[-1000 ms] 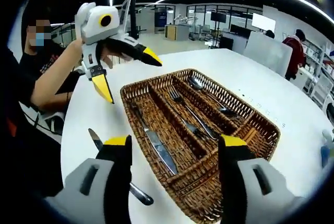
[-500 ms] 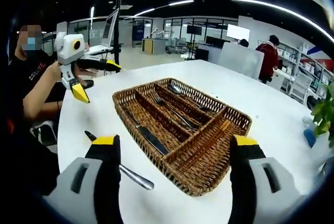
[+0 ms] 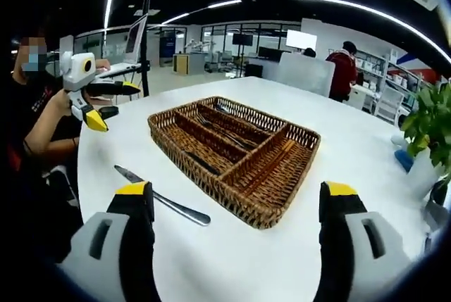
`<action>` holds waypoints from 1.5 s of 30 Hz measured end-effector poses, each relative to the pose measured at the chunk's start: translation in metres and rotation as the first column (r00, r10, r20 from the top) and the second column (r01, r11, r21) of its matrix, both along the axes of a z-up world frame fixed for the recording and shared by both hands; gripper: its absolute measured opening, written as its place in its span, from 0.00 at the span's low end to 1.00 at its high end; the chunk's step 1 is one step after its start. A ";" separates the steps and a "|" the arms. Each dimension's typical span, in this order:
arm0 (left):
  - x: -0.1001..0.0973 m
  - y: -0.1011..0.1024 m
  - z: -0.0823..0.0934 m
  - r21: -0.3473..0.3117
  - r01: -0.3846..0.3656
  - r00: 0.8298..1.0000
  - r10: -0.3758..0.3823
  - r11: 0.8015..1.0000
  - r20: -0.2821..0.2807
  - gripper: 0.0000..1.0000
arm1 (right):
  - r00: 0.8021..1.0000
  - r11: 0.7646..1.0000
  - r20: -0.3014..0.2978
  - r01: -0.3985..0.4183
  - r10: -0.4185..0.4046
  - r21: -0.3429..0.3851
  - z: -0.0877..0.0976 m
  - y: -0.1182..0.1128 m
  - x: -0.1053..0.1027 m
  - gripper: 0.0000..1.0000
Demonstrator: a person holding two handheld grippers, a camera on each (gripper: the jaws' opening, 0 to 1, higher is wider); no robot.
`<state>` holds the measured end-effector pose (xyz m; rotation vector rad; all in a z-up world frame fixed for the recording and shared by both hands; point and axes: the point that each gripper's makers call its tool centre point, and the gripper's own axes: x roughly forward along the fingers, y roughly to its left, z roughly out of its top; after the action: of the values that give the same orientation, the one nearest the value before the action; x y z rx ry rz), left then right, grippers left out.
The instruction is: Arrange the knives, forks, and spoons in their matching storage slots by inserting each utensil handle-first until every utensil is classified and aligned in the correct compartment
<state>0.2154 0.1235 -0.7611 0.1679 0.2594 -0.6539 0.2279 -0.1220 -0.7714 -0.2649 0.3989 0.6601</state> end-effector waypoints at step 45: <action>-0.061 -0.034 -0.056 0.256 0.372 0.916 -0.308 0.892 -0.256 0.65 | 0.998 0.985 -0.032 -0.052 0.047 -0.164 -0.015 0.004 -0.018 0.94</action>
<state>0.1541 0.0898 -0.8175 0.4468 0.5424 -0.9856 0.2096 -0.1179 -0.7860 -0.4240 0.4756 0.6814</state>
